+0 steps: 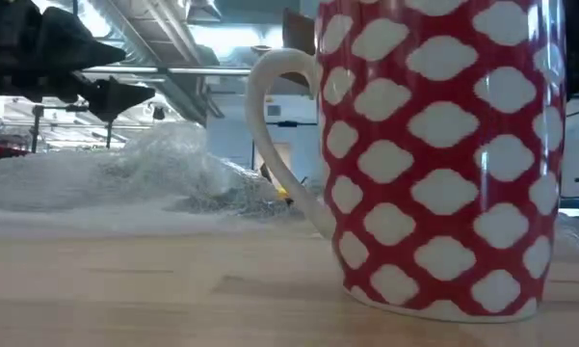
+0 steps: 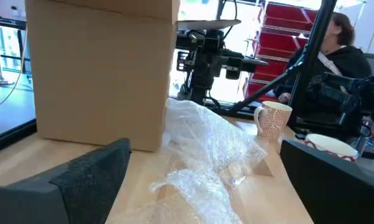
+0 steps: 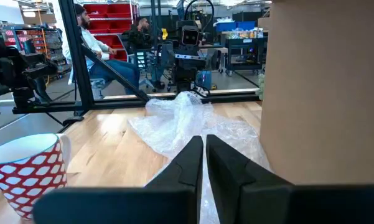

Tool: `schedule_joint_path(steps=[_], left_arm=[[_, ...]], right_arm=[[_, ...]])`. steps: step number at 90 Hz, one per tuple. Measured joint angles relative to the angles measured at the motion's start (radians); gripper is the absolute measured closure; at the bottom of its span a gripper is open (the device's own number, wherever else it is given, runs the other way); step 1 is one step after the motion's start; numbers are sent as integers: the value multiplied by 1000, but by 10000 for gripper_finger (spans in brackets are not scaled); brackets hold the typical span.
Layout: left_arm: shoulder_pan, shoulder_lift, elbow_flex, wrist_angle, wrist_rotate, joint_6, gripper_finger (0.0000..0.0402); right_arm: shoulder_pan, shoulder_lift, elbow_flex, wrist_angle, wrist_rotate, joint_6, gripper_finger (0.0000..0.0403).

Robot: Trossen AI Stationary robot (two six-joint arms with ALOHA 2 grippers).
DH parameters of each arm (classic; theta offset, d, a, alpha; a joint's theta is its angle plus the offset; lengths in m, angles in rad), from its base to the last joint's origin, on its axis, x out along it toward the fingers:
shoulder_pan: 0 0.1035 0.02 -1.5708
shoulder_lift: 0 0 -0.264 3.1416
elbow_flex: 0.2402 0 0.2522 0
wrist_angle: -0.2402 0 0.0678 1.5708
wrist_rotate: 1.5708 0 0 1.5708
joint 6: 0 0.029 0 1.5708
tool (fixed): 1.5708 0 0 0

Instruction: Wrap mug

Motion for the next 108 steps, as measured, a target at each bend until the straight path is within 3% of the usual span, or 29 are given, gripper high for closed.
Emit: schedule_joint_path(steps=[108], left_arm=[[0,0,0,0,0,0,2]], right_arm=[[0,0,0,28,1,0,395]])
